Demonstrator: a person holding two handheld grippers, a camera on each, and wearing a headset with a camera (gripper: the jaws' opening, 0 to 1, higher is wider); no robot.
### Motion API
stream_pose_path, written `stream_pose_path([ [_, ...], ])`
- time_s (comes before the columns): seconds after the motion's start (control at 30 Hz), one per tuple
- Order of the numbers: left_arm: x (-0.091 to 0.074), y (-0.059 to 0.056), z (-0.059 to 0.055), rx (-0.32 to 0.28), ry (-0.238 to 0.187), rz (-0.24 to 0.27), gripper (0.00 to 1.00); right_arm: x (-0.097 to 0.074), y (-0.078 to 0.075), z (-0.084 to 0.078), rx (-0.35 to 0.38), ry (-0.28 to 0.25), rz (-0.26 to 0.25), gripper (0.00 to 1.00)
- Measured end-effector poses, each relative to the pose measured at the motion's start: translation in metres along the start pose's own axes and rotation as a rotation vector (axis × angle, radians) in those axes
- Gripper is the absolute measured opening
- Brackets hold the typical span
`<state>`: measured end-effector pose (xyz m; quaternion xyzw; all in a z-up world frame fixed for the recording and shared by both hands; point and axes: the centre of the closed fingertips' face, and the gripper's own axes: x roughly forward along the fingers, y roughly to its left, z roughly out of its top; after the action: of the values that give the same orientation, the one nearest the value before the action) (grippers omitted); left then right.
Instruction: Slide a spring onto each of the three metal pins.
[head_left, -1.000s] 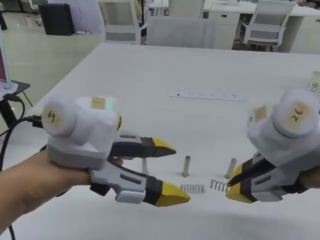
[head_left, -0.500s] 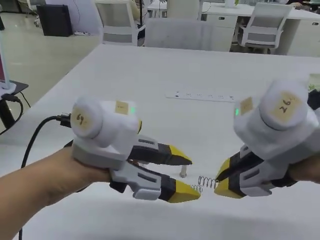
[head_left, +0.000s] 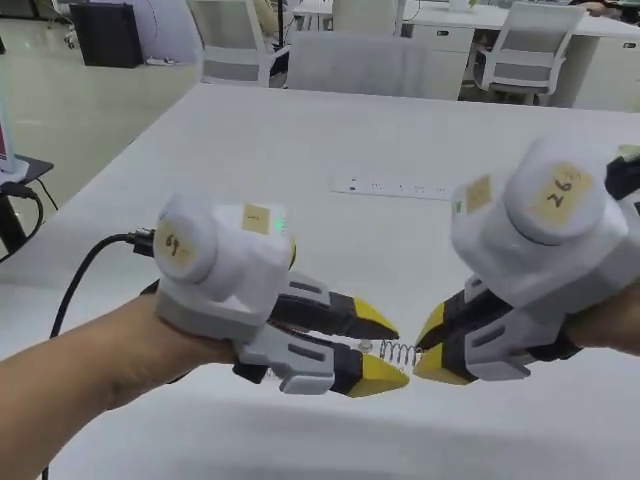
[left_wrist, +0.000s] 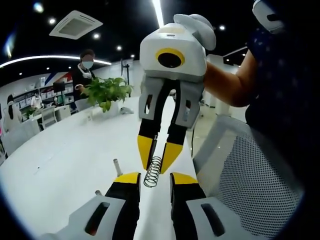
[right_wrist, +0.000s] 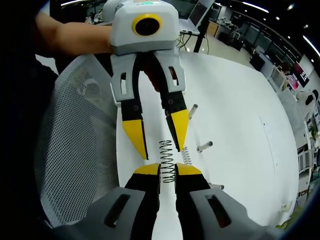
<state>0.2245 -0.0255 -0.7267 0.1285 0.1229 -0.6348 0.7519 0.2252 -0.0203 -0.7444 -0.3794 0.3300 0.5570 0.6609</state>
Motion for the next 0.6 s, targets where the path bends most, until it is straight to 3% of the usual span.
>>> stream_pose_path([
  [0.43,0.0009,0.0003,-0.0012,0.021,0.000,0.008,0.06,-0.0001,0.0025,0.0016,-0.019,0.007,-0.001,0.08],
  [0.6,0.0004,-0.0011,-0.0017,0.024,-0.001,0.003,0.07,-0.0003,0.0027,0.0016,-0.024,0.008,-0.001,0.08],
])
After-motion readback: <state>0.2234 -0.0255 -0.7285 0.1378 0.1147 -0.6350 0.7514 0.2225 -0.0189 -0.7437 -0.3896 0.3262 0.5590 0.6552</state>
